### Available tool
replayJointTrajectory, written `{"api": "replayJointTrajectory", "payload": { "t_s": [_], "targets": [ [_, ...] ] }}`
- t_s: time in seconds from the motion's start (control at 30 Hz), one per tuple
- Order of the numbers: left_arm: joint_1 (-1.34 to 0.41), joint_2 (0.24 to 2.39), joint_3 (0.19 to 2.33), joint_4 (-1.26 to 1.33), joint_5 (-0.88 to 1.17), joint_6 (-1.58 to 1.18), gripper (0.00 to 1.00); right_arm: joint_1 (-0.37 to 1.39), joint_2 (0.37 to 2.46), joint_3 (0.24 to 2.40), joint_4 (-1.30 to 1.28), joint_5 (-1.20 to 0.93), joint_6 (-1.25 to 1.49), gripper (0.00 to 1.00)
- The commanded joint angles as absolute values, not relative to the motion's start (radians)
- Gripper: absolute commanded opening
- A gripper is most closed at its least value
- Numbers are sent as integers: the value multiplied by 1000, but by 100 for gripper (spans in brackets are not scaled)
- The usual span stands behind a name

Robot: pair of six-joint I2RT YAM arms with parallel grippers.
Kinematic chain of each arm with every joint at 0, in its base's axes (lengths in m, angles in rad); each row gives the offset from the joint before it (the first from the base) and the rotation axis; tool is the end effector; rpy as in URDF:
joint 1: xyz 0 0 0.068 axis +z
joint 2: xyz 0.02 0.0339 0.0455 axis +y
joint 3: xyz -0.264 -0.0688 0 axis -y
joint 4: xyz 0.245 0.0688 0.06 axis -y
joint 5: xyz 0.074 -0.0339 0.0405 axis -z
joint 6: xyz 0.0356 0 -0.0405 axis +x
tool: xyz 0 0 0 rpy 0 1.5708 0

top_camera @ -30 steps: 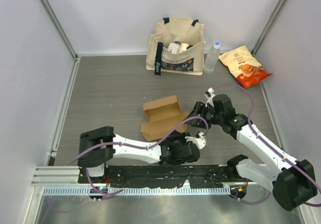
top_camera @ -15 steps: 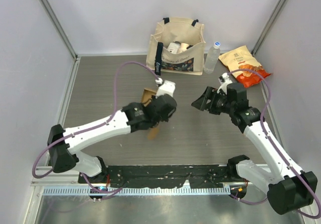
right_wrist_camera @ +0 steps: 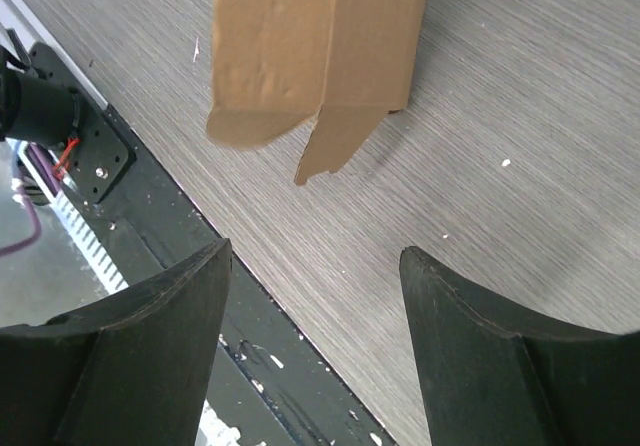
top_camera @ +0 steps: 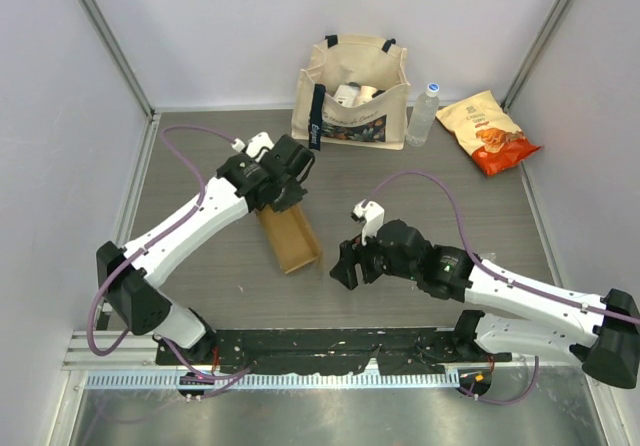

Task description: Fold the paper box

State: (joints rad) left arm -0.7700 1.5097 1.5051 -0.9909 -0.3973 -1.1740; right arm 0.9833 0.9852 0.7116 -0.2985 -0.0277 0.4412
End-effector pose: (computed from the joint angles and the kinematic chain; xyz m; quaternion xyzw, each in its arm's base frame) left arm 0.2302 -0.2040 0.3462 -0.2435 0.9097 -0.1231 0.3131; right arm 0.1202 0.1823 0.2658 -0.2414 0.8440 0.3221 0.3545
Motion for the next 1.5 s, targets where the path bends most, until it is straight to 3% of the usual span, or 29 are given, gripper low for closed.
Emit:
{"api": "replayJointTrajectory", "payload": {
  "t_s": [0.0,0.17,0.3,0.8,0.87,0.9,1.17,1.3,1.37,1.4,1.47],
  "targets": [
    [-697,1506,1511,-1146,-376,-1437,0,1057,966,712,-149,181,351,73],
    [-611,1473,1421,-1158,-304,-1581,0,1094,1121,824,-156,348,345,70],
    [-592,1416,1370,-1132,-336,-1711,0,1109,1221,893,-128,331,334,68],
    [-571,1367,1385,-1180,-364,-1818,0,1175,1422,1093,-219,555,339,62],
    [-571,1361,1376,-1183,-365,-1827,0,1174,1463,1124,-258,616,366,56],
    [-571,1352,1371,-1178,-365,-1835,0,1175,1474,1150,-311,639,379,44],
    [-554,1276,1281,-1105,-365,-1825,2,1164,1445,1098,-342,765,374,5],
    [-529,1203,1200,-981,-389,-1679,54,1109,1404,1074,-330,709,225,2],
    [-499,1148,1161,-913,-384,-1464,69,1063,1378,1063,-328,571,166,1],
    [-491,1129,1148,-834,-377,-1372,82,1002,1365,1055,-336,521,150,1],
    [-469,1076,1097,-737,-321,-1055,92,944,1326,1048,-336,308,95,1]
  ]
}}
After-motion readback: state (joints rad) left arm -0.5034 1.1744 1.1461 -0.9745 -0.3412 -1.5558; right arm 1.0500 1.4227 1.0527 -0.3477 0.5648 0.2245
